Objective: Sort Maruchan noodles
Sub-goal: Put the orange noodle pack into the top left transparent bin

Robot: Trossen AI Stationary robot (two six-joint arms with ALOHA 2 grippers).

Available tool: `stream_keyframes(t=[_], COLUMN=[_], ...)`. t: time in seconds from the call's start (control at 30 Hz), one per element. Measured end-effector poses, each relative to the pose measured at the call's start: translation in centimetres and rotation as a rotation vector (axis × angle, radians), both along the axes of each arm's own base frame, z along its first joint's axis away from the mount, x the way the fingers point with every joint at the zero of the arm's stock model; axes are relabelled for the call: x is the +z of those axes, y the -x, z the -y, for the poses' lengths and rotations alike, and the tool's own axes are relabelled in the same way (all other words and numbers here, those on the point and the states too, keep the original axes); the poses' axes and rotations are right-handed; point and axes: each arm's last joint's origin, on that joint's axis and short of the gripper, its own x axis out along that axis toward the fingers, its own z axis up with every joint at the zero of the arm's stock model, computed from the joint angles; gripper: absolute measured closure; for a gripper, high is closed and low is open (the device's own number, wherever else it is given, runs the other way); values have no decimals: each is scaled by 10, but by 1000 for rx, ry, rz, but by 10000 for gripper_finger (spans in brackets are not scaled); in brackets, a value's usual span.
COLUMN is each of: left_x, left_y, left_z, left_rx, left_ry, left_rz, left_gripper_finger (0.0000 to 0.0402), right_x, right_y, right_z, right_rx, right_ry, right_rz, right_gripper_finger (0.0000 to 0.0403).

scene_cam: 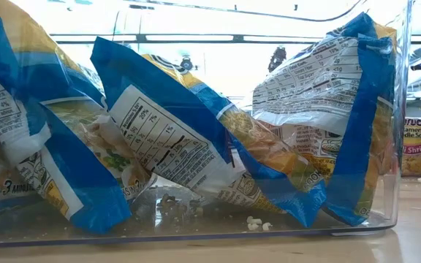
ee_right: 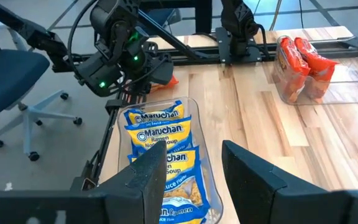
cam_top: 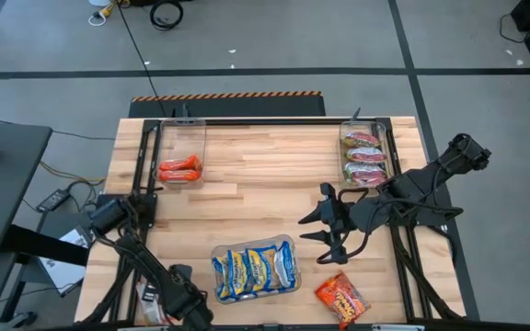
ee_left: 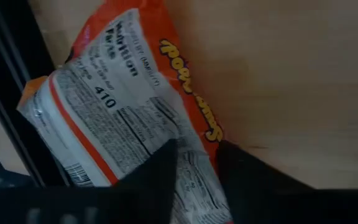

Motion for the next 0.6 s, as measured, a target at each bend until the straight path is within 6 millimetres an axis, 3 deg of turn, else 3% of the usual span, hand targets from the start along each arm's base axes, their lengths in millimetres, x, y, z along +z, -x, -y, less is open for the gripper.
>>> stream_keyframes(t=[0.13, 0.27, 0.4, 0.6], left_x=[1, 20, 72, 153], left_y=[1, 1, 7, 26], left_z=[-3, -5, -17, -49], left_rx=[-12, -85, -215, -634], left_ry=[-23, -13, 7, 52], left_rz=[-6, 52, 158, 449], left_gripper_finger=[370, 390, 394, 396], right_x=[0, 1, 4, 4], right_y=[0, 1, 5, 10], right_z=[0, -1, -1, -5], right_rx=[12, 44, 83, 119], right_ry=[21, 6, -21, -35], right_rz=[3, -3, -7, -15], right_gripper_finger=[243, 243, 243, 243])
